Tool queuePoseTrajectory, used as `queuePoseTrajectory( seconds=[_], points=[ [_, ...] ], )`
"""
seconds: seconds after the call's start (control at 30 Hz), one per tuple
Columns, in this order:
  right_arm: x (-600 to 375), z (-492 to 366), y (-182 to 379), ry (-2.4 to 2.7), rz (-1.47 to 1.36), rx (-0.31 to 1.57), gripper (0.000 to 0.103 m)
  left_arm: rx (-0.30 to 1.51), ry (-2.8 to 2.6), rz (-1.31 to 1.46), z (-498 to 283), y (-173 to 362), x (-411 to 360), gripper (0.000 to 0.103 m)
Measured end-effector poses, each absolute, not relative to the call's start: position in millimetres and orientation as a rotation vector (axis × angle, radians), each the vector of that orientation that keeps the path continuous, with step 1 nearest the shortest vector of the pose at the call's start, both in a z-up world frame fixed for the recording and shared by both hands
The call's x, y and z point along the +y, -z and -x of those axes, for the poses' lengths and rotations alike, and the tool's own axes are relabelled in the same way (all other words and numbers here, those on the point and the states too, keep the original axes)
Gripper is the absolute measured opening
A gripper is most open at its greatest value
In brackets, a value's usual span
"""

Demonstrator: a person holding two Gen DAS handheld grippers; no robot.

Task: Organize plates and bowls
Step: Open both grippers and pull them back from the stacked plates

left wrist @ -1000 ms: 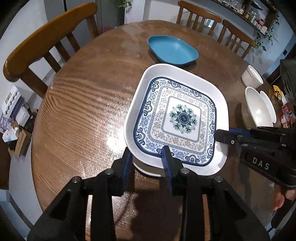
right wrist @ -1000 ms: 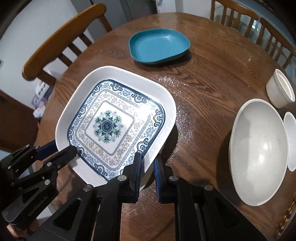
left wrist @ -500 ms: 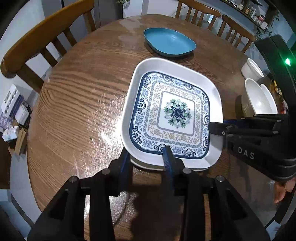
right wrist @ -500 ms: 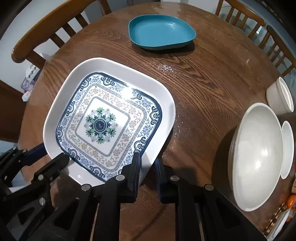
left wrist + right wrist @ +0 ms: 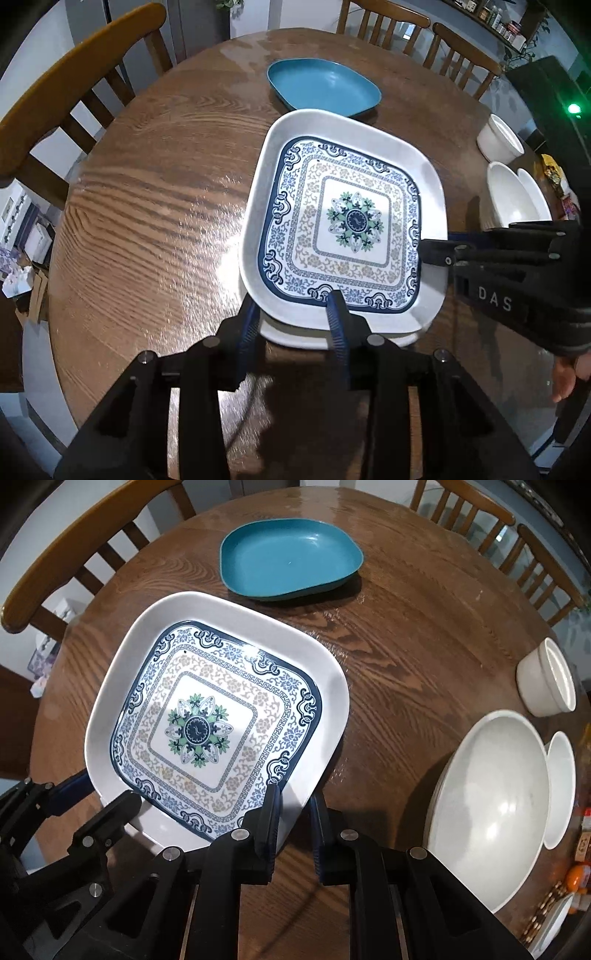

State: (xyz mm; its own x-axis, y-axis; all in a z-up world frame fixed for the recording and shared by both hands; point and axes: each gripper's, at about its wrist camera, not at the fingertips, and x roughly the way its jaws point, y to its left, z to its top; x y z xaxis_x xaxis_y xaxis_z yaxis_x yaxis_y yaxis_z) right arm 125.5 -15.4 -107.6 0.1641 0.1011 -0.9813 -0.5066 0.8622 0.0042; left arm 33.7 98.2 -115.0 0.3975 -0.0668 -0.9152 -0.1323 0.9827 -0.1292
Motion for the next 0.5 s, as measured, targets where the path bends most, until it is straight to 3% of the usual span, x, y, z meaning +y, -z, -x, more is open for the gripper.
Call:
queuePoseTrajectory(
  seconds=[0.17,0.23,0.3,0.37,0.5],
  points=[
    [-9.1,-127.3,102.5,-0.455,0.416,1.334,0.018,1.184,-0.025,0.181,-21.2,114.7,96.5,0.051],
    [-3.0,-131.6,97.7,-0.449,0.421,1.31,0.03,1.193,-0.033,0.172,-16.2,114.6,97.3,0.053],
    [-1.7,-133.2,91.4,-0.45,0.414,1.282,0.033,1.183,-0.042,0.172,-15.2,109.8,96.6,0.058],
    [-2.1,-132.2,82.1,-0.454,0.383,1.253,0.033,1.162,-0.057,0.163,-12.7,102.6,98.6,0.071],
    [-14.7,-131.2,68.9,-0.472,0.28,1.201,0.033,1.112,-0.079,0.159,-10.2,87.8,105.9,0.074]
  ],
)
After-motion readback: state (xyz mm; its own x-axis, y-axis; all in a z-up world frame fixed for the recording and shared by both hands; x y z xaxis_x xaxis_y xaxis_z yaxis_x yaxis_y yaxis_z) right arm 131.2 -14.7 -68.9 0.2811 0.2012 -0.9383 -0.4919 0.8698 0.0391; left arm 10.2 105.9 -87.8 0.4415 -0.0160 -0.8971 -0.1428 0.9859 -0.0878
